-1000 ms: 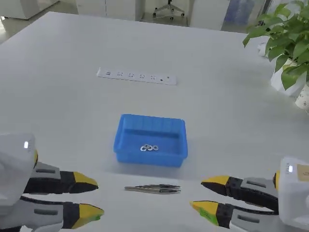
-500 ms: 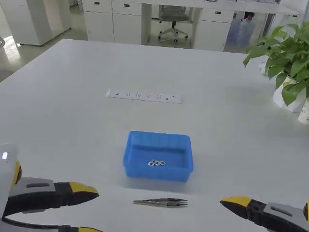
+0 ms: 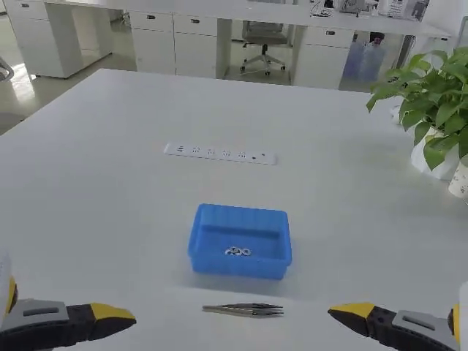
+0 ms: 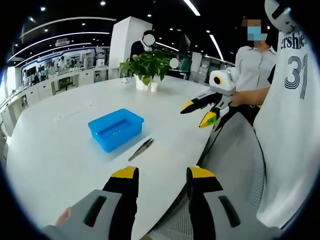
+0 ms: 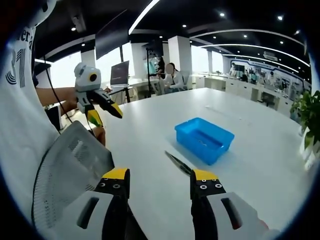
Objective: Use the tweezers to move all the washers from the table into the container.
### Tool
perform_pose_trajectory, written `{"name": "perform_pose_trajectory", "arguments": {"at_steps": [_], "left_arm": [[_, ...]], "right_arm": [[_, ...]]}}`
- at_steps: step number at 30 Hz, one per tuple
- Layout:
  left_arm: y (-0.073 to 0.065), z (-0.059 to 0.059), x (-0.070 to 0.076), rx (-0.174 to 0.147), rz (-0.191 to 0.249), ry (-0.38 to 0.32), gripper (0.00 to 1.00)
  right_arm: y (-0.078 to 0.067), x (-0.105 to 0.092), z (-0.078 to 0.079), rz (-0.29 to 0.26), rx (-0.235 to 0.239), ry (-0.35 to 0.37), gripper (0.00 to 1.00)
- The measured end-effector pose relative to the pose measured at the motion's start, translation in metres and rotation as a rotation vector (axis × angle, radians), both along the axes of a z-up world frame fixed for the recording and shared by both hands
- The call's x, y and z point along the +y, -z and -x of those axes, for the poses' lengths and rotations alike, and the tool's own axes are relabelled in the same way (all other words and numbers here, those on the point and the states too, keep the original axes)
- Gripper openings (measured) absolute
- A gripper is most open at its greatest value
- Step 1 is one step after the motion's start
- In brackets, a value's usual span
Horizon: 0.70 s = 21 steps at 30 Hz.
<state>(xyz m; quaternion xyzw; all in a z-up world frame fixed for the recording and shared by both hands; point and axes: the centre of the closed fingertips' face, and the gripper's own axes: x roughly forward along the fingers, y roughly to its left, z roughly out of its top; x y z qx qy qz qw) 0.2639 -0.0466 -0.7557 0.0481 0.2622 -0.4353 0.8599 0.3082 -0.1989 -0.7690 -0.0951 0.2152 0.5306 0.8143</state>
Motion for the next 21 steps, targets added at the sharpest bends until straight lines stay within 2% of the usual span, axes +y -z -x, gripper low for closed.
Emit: {"name": "perform_pose_trajectory", "arguments": {"at_steps": [4, 11, 16, 21], "left_arm": [[0.0, -0.0025, -0.0013, -0.005, -0.005, -0.001, 0.43], [0.0037, 0.0019, -0.006, 0.003, -0.019, 0.018, 0.43], [0.0, -0.0001, -0.0068, -0.004, -0.011, 0.019, 0.43], [-0.0003, -0.0014, -0.0063, -0.007, -0.022, 0.029, 0.44]], "right_arm": [[-0.0004, 0.0001, 0.0012, 0.001, 0.002, 0.0, 0.49], [0.0003, -0.0015, 0.0032, -0.002, 0.005, 0.01, 0.49], [0.0011, -0.0069, 0.0036, 0.0, 0.01, 0.025, 0.49], [0.0009, -0.0085, 0.0033, 0.003, 0.01, 0.035, 0.49]]}}
